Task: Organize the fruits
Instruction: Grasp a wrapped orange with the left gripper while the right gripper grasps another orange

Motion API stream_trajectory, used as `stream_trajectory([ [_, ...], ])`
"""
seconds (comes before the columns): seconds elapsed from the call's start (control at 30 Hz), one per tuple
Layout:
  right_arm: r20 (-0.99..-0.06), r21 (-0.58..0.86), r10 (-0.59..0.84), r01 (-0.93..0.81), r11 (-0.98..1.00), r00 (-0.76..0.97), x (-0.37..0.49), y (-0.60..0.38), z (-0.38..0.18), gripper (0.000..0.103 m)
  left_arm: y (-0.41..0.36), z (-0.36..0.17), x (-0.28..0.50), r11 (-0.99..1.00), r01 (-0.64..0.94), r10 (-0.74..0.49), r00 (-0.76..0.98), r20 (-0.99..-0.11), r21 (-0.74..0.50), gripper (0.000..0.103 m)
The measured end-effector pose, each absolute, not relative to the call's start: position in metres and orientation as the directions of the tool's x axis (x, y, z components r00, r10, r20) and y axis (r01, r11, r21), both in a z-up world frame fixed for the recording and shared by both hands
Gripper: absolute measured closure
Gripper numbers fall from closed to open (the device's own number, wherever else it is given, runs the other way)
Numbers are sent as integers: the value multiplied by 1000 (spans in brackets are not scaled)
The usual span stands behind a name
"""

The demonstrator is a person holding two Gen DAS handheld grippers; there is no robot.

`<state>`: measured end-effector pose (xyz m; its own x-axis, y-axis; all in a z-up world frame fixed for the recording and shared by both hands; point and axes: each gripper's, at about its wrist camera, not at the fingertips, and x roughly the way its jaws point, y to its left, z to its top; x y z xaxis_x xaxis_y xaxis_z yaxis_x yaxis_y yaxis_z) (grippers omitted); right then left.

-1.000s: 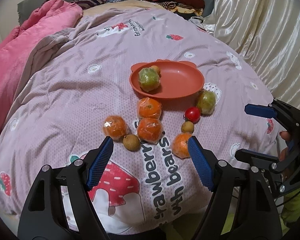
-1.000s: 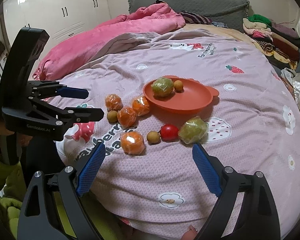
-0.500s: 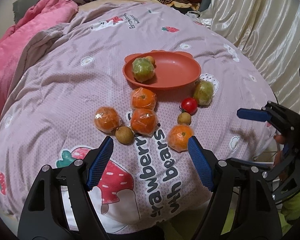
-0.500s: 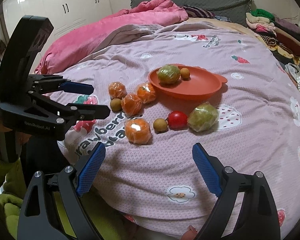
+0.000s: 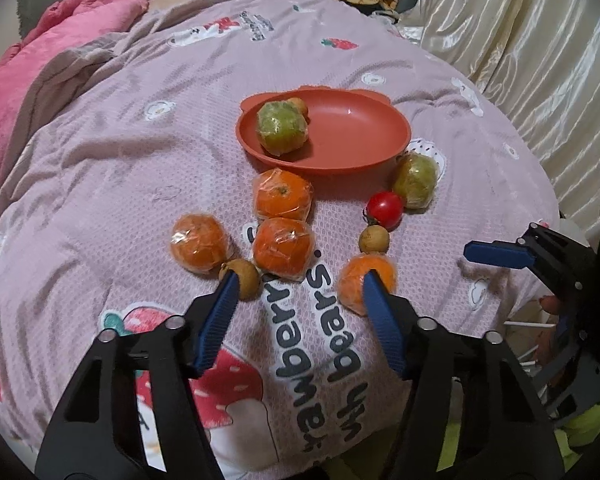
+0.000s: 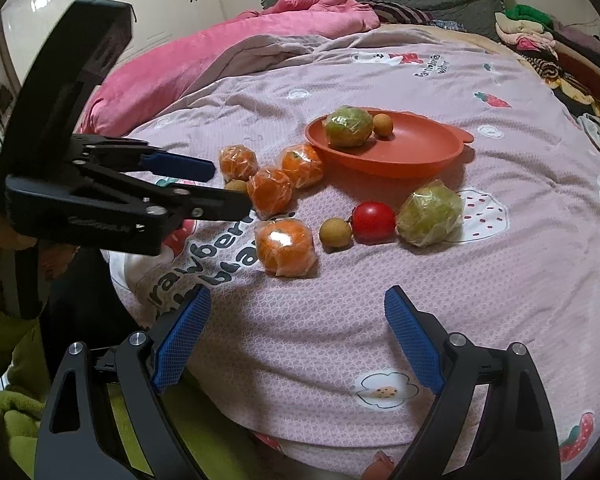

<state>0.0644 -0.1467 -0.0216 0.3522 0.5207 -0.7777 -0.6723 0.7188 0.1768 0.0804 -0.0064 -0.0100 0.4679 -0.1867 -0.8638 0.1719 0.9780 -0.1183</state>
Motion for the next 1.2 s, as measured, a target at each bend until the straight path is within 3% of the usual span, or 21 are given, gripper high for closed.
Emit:
stream_trajectory([
  [0.13, -776, 189, 528, -671, 717, 345, 67, -146, -25, 22, -8, -17, 94, 975, 189, -194, 445, -874, -120, 63],
  [0.23, -780, 193, 527, -670, 717, 339, 69, -144, -28, 26, -9, -21, 103, 974, 196, -193, 428, -883, -118, 63],
  [0.4, -780, 211, 539, -677, 705, 317, 72, -137, -33, 46, -8, -27, 111, 975, 198, -181, 417, -891, -105, 65],
  [0.57, -777, 233, 554, -681, 694, 299, 78, -127, -39, 55, -7, -30, 116, 974, 204, -180, 408, -895, -102, 65],
  [1.2, -765, 229, 569, -699, 677, 301, 95, -110, -52, 64, -6, -39, 124, 972, 209, -186, 391, -902, -110, 65],
])
